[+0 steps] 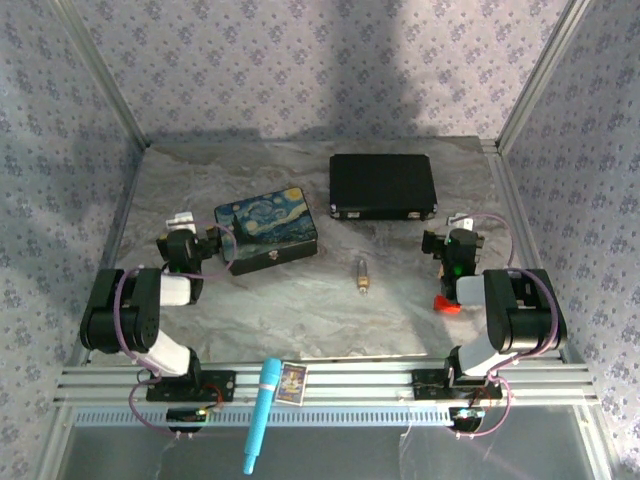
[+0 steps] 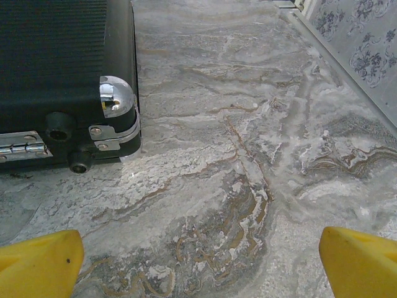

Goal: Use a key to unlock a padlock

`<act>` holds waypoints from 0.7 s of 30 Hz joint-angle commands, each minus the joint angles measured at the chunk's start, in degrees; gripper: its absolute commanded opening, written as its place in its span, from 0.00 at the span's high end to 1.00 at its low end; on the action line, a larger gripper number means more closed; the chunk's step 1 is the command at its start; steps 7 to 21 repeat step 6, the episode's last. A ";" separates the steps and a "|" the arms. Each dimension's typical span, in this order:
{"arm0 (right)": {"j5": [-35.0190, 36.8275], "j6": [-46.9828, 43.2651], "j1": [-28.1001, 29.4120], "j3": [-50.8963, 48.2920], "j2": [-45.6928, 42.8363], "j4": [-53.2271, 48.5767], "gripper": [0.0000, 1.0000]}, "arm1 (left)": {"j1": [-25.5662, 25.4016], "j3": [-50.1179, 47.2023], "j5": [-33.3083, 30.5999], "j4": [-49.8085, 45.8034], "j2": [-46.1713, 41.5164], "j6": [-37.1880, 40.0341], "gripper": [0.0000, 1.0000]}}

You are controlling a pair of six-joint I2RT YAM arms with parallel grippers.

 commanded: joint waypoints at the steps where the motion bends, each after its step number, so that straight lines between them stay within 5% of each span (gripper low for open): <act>1: -0.94 -0.40 -0.40 1.41 -0.05 0.67 0.01 | -0.14 0.99 0.75 2.21 -0.16 0.86 0.00; 21: -1.13 -0.58 -0.32 1.26 -0.12 0.91 0.01 | -0.13 0.98 0.67 2.13 -0.16 0.86 0.00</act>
